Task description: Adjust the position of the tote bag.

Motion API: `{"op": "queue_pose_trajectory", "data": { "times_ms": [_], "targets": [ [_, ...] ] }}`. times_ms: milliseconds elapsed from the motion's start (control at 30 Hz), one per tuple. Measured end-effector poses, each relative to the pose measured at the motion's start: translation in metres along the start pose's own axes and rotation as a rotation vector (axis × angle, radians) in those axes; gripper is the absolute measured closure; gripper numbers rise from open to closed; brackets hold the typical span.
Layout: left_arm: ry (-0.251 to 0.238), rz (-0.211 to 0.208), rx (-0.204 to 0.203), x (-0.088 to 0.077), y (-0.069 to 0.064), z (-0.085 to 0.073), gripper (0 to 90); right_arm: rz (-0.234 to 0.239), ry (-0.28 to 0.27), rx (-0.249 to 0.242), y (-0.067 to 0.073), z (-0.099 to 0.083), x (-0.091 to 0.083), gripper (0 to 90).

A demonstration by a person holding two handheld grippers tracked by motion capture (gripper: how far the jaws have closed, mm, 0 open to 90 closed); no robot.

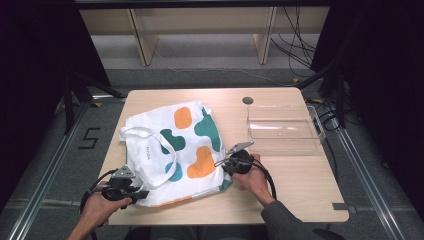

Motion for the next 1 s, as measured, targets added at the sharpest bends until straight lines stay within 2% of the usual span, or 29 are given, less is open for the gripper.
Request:
{"op": "queue_pose_trajectory", "data": {
  "times_ms": [33, 67, 100, 133, 167, 200, 267, 300, 367, 400, 433, 467, 500, 567, 600, 633, 667, 700, 767, 800, 867, 900, 933, 967, 1000],
  "targets": [
    [-0.010, -0.012, 0.006, 0.002, -0.008, 0.000, 77.7, -0.043, 0.008, -0.041, -0.005, 0.005, 0.005, 87.2],
    [-0.010, -0.012, 0.006, 0.002, -0.008, 0.000, 77.7, -0.064, 0.011, -0.059, -0.008, 0.008, 0.009, 87.5],
    [-0.012, -0.018, 0.015, 0.003, -0.013, 0.000, 77.7, -0.064, 0.011, -0.059, -0.008, 0.008, 0.009, 87.5],
    [-0.009, -0.027, 0.039, 0.004, -0.019, 0.000, 77.7, -0.073, 0.038, -0.086, -0.012, 0.016, 0.014, 88.1],
    [-0.009, -0.027, 0.039, 0.004, -0.019, 0.000, 77.6, -0.073, 0.038, -0.086, -0.012, 0.016, 0.014, 88.1],
    [-0.009, -0.030, 0.026, 0.005, -0.023, 0.000, 77.6, -0.093, 0.026, -0.100, -0.016, 0.021, 0.020, 88.2],
    [-0.010, -0.030, 0.045, 0.008, -0.030, 0.002, 77.1, -0.099, 0.024, -0.087, -0.026, 0.034, 0.031, 88.1],
    [-0.013, -0.028, 0.040, 0.009, -0.032, 0.003, 77.0, -0.110, 0.005, -0.090, -0.029, 0.039, 0.037, 87.8],
    [-0.010, -0.023, 0.053, 0.011, -0.033, 0.003, 76.8, -0.113, -0.008, -0.082, -0.032, 0.043, 0.040, 86.8],
    [-0.006, -0.016, 0.061, 0.012, -0.034, 0.004, 76.5, -0.110, -0.045, -0.051, -0.035, 0.048, 0.045, 77.2],
    [-0.004, -0.015, 0.059, 0.014, -0.035, 0.004, 76.5, -0.110, -0.045, -0.051, -0.035, 0.048, 0.045, 77.2],
    [0.000, -0.012, 0.057, 0.015, -0.037, 0.004, 76.5, -0.107, -0.041, -0.021, -0.034, 0.048, 0.045, 72.0],
    [0.001, -0.027, 0.052, 0.016, -0.039, 0.005, 76.4, -0.122, -0.008, -0.062, -0.035, 0.048, 0.036, 63.2],
    [0.000, -0.025, 0.058, 0.016, -0.039, 0.005, 76.4, -0.136, -0.012, -0.067, -0.036, 0.048, 0.030, 59.8],
    [-0.005, -0.023, 0.064, 0.018, -0.040, 0.006, 76.5, -0.099, -0.024, -0.017, -0.031, 0.049, 0.016, 56.0],
    [-0.005, -0.023, 0.064, 0.018, -0.040, 0.006, 76.4, -0.099, -0.024, -0.017, -0.031, 0.049, 0.016, 56.0],
    [0.002, -0.032, 0.052, 0.019, -0.042, 0.006, 76.4, -0.079, -0.025, -0.024, -0.028, 0.049, 0.008, 55.6],
    [-0.003, -0.022, 0.053, 0.020, -0.044, 0.006, 76.4, -0.076, -0.036, -0.024, -0.025, 0.051, 0.001, 55.3],
    [-0.006, -0.031, 0.073, 0.021, -0.047, 0.008, 76.5, -0.067, -0.057, -0.047, -0.019, 0.054, -0.015, 54.0],
    [-0.006, -0.035, 0.058, 0.023, -0.049, 0.009, 76.4, -0.044, -0.062, -0.048, -0.015, 0.054, -0.024, 53.9],
    [-0.002, -0.032, 0.064, 0.027, -0.053, 0.011, 76.4, -0.047, -0.092, -0.078, -0.012, 0.052, -0.040, 53.4],
    [-0.004, -0.032, 0.069, 0.029, -0.055, 0.012, 76.4, -0.053, -0.071, -0.089, -0.011, 0.043, -0.055, 53.1],
    [0.005, -0.041, 0.089, 0.033, -0.060, 0.014, 76.3, -0.064, -0.081, -0.070, -0.010, 0.038, -0.061, 52.7],
    [0.005, -0.041, 0.089, 0.033, -0.060, 0.014, 76.1, -0.064, -0.081, -0.070, -0.010, 0.038, -0.061, 52.7],
    [-0.002, -0.044, 0.087, 0.038, -0.067, 0.018, 75.9, -0.071, -0.058, -0.056, -0.012, 0.023, -0.074, 52.7]
  ]
}}
Point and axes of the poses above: each handheld gripper's, and its own axes: x roughly forward along the jaws, z roughly out of its top, y roughly to its left, the point moved 6 cm from there along x, roughly forward along the jaws, and after that the axes turned 10 degrees about -x, right-handed, at the moved point
